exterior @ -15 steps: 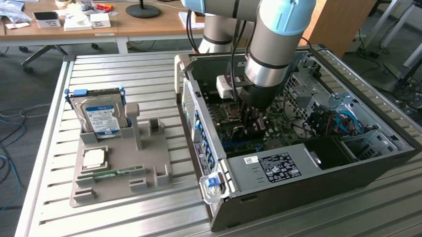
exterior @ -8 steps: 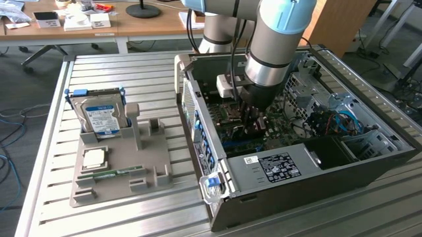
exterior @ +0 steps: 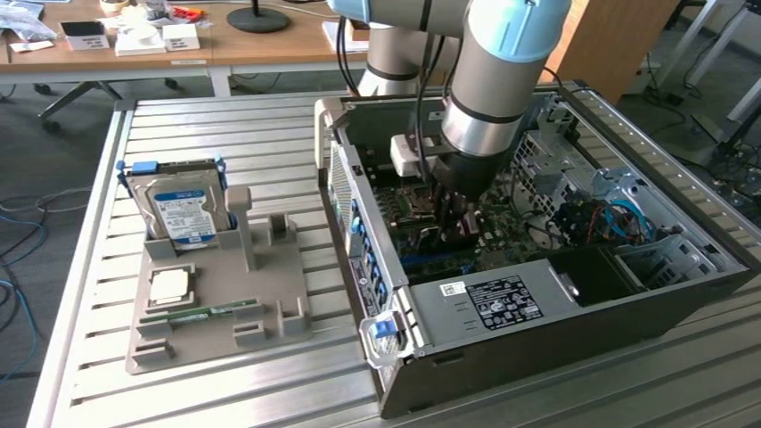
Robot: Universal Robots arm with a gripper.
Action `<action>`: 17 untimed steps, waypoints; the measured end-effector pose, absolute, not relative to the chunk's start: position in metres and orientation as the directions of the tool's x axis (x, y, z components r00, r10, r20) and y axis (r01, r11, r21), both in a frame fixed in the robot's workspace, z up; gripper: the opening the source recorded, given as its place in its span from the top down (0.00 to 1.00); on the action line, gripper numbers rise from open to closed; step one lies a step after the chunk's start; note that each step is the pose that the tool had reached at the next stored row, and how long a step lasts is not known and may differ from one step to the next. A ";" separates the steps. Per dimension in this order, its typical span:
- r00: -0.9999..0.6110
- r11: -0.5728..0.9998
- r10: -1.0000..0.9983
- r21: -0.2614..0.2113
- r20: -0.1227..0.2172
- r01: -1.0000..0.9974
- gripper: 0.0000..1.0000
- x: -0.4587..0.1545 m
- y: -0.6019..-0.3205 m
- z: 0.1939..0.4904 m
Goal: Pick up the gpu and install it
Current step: 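Insert the gpu into the slot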
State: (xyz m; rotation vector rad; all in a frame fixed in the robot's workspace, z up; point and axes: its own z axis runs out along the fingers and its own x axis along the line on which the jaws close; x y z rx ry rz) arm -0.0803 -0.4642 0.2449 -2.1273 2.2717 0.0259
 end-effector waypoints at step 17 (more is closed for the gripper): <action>-0.065 0.066 -0.997 -0.008 -0.033 -0.998 0.73 -0.080 -0.464 0.240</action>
